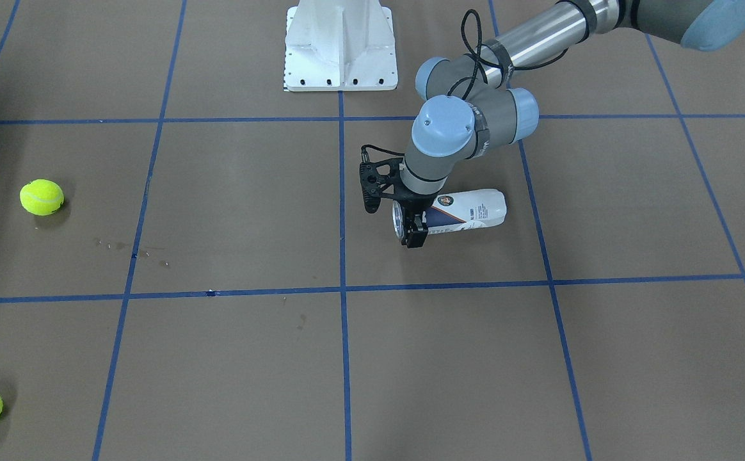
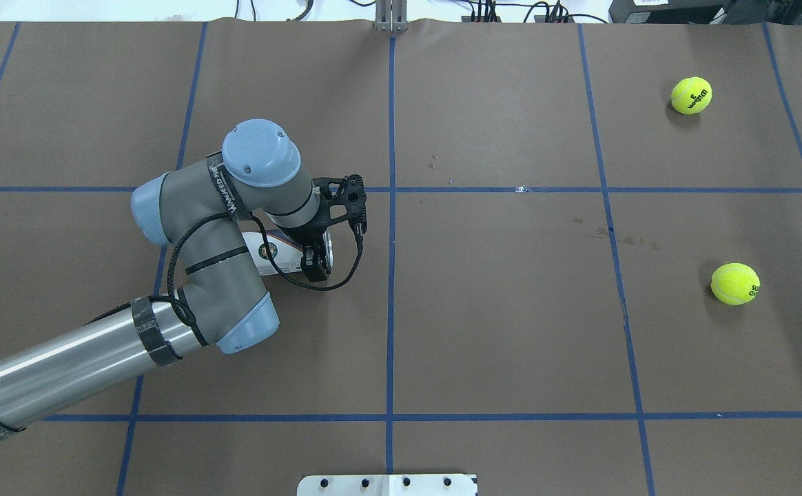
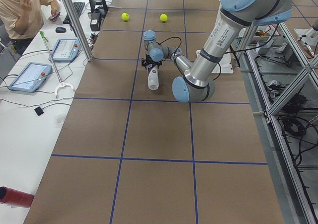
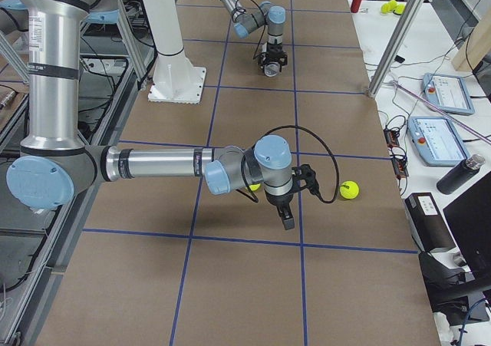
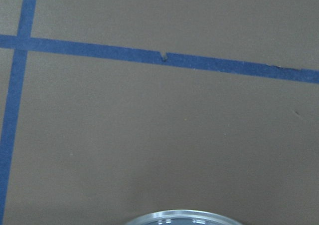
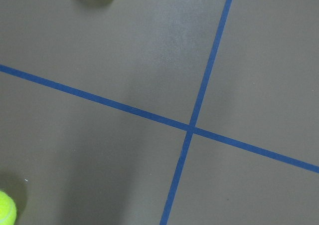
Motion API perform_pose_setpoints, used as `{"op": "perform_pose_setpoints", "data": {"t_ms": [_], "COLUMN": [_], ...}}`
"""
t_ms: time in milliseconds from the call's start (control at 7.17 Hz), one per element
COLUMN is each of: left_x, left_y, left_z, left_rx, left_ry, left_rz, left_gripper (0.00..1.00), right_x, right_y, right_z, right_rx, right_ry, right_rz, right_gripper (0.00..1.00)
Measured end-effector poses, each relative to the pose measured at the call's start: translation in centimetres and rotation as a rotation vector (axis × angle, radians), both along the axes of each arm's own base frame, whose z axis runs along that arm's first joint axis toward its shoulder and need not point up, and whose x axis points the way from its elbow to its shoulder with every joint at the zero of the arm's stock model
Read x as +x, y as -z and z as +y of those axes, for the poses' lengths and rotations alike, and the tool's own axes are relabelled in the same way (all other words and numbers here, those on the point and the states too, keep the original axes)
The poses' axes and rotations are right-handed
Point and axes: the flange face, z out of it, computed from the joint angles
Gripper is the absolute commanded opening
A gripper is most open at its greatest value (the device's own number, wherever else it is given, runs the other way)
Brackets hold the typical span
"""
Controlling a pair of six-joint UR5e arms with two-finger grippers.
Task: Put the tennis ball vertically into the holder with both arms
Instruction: 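Lift the can with the left gripper and swing it upright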
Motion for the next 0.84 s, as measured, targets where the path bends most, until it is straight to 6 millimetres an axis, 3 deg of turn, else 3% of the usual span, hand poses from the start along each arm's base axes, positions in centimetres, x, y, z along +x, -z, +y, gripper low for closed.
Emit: {"op": "perform_pose_setpoints", "data": {"t_ms": [279, 836], "left_x": [0.06, -0.4], "left_y": [0.55, 1.15], "left_z": [-0.04, -0.1], "left_rx": [0.003, 0.009], "left_ry": [0.001, 0.006], "left_rz": [0.007, 0.017], "left_gripper": [0.74, 0.72], "right_x": [0.0, 0.0], "right_y": [0.0, 0.12], "right_z": [0.0, -0.02], "right_rx": [0.0, 0.002], "right_ry": [0.0, 0.0], "right_rz": [0.0, 0.0], "right_gripper": [1.0, 1.0]}}
